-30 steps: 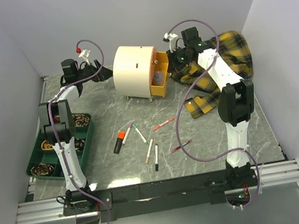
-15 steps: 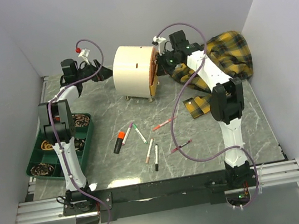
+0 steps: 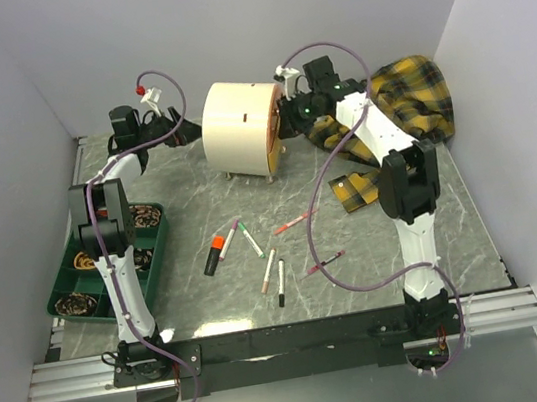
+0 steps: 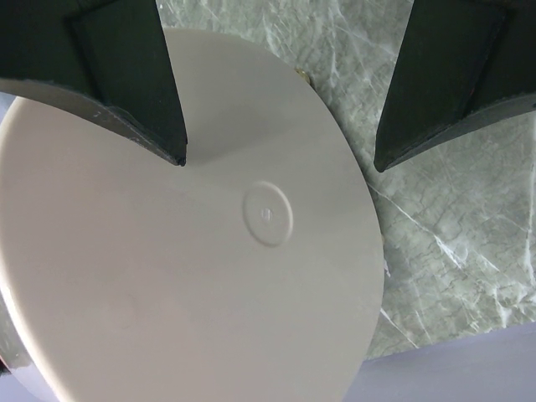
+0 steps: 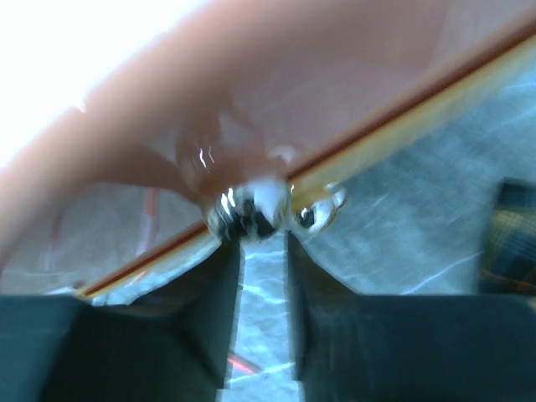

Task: Sort the stationery into containers
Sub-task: Close the drawer in the storage box, then open the drawer in the storage box.

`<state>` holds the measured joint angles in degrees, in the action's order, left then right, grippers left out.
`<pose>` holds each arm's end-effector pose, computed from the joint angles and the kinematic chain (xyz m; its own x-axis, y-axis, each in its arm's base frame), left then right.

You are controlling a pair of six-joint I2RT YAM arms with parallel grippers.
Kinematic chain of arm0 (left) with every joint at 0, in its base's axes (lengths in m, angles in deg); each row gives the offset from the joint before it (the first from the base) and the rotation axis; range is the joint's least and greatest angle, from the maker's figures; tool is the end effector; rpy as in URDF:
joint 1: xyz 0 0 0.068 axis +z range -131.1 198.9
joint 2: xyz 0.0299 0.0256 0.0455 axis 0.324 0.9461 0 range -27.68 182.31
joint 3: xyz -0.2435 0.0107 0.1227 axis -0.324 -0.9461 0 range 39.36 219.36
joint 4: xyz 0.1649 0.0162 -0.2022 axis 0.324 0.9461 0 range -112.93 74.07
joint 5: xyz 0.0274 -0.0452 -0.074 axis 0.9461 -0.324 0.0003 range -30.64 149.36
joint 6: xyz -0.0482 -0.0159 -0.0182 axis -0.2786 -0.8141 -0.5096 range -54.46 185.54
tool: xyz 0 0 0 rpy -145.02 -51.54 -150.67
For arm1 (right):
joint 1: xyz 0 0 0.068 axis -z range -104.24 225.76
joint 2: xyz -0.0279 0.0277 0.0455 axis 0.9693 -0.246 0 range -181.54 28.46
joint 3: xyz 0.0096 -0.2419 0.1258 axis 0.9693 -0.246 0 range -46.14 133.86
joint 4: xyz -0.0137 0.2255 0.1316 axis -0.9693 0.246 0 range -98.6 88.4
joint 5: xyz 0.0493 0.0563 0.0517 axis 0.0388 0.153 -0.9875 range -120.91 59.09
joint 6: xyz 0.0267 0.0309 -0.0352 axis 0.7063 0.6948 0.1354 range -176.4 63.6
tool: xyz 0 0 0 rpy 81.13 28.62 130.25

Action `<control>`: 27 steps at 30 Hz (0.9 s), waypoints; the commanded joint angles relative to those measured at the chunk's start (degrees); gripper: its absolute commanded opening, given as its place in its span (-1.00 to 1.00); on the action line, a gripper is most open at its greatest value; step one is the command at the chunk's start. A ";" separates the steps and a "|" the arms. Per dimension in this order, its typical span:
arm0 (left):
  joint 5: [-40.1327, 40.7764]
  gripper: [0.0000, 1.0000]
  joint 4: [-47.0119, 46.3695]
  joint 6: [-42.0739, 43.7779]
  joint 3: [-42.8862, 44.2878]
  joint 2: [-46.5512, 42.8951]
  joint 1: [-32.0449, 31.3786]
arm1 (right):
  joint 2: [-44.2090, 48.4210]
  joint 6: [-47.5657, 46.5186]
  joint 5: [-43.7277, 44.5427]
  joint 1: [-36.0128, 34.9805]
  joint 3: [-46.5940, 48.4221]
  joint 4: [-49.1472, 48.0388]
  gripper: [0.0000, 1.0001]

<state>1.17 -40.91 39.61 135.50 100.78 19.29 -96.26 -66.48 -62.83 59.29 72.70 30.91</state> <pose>0.5135 -0.0268 0.2170 -0.5813 -0.2345 -0.7791 0.6289 0.4782 -0.6131 0.4679 0.1578 0.2909 -0.5676 -0.3228 -0.7574 -0.7070 0.6625 0.2475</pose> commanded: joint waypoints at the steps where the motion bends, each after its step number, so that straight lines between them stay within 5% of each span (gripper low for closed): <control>1: -0.60 0.99 1.01 2.11 1.33 -1.90 0.41 | 9.40 6.53 -2.42 5.19 -8.96 -1.62 -0.14; 5: 0.01 0.99 3.03 3.69 0.81 -2.87 1.37 | 14.15 24.47 -19.38 14.70 -20.37 -11.33 -0.02; 11: -0.69 0.99 6.90 4.75 -1.04 -3.84 1.73 | 13.90 40.90 -37.83 16.21 -25.14 -27.22 0.01; 17: -2.10 0.99 21.63 12.13 6.24 -0.59 0.85 | 7.58 58.24 -40.93 16.21 -22.37 -45.11 -0.01; 27: 1.94 0.99 31.51 20.39 15.13 2.76 -0.12 | -1.30 63.17 -39.45 16.21 -11.89 -48.12 0.08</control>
<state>2.04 -13.92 55.30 147.94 102.46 19.61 -96.83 -7.10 -101.04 75.07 57.29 -12.70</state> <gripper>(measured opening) 0.994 0.536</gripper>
